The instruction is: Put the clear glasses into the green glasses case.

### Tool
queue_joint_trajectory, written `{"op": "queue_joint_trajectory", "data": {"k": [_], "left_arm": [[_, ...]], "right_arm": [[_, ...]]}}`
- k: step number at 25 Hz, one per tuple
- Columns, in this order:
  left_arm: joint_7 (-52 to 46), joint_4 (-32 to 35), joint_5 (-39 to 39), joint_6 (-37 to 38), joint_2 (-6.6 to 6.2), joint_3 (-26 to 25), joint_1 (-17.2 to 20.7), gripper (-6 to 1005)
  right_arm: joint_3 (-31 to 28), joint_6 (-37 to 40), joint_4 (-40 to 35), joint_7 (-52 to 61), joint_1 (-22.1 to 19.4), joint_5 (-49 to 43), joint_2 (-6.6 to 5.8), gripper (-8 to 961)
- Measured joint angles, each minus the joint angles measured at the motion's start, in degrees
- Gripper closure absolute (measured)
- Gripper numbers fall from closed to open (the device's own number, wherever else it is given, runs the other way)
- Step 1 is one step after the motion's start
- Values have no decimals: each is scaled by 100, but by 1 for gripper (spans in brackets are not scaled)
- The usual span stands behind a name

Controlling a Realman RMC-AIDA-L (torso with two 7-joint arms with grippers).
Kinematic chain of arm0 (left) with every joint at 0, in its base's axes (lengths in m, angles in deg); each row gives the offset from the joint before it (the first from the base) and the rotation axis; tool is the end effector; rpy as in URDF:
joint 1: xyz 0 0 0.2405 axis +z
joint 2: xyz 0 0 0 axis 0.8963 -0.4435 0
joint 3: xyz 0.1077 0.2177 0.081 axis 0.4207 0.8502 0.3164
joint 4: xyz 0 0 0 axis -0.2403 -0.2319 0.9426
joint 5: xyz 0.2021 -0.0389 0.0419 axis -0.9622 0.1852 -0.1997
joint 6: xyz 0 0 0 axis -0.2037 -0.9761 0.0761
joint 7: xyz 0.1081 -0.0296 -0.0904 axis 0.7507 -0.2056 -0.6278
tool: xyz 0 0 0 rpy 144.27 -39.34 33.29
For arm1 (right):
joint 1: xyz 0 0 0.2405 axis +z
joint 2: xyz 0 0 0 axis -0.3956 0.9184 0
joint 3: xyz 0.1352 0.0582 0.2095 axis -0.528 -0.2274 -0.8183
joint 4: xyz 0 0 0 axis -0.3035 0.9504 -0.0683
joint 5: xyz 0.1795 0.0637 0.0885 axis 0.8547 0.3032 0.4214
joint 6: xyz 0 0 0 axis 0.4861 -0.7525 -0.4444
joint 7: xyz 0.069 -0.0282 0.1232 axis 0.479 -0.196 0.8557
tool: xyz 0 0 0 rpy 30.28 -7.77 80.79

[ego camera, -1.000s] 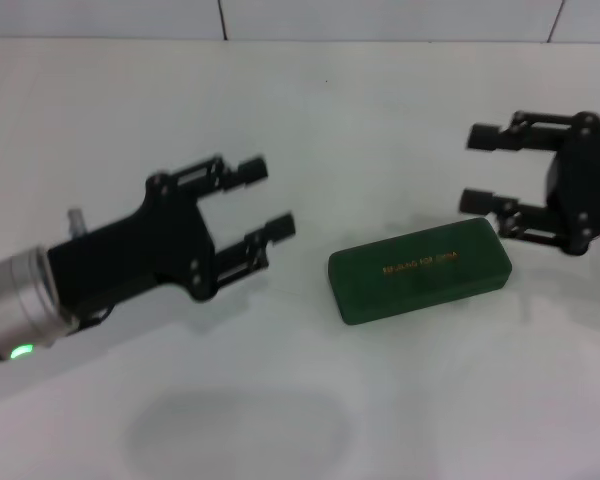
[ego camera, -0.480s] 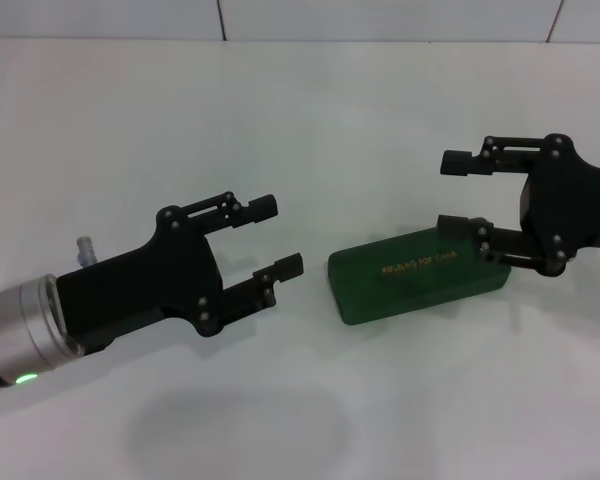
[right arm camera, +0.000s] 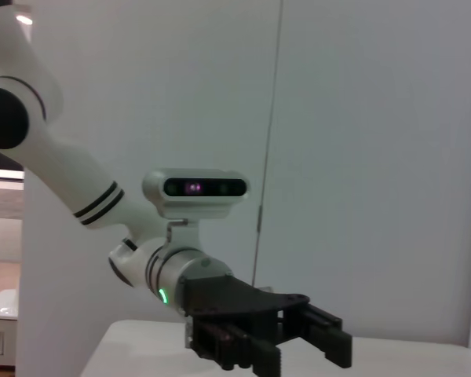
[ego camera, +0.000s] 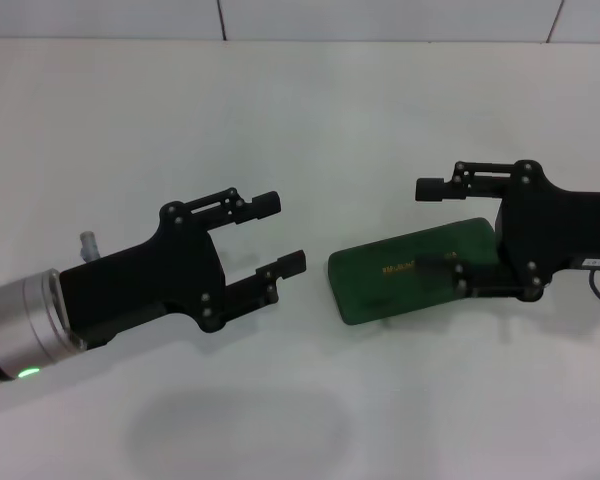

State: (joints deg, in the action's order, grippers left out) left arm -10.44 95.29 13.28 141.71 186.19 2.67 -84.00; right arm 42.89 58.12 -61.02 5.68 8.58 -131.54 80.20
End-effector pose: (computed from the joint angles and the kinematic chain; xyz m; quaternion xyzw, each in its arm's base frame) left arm -0.2541 0.2679 -0.0317 -0.9013 -0.0289 -0.3975 0.1696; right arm 0.2229 0.3118 0.0095 -0.9333 -0.0532 0.3445 0.0862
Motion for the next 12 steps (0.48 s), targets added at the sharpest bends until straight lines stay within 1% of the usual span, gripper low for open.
{"op": "queue_joint_trajectory", "data": {"k": [2,8,12], "left_arm": [[1,-1,-1,0,-1,0,-10,410],[4,-44,0,-8,4,-3,-14,410],[74,-52,3,-9,33,-86,36,410]], "right_arm": [[9,0,-21,-96,-45,7,2,348],[10,-38,13,-316,-69,5,8,148],[-29,-100,35,-429,-117,43,12,109]]}}
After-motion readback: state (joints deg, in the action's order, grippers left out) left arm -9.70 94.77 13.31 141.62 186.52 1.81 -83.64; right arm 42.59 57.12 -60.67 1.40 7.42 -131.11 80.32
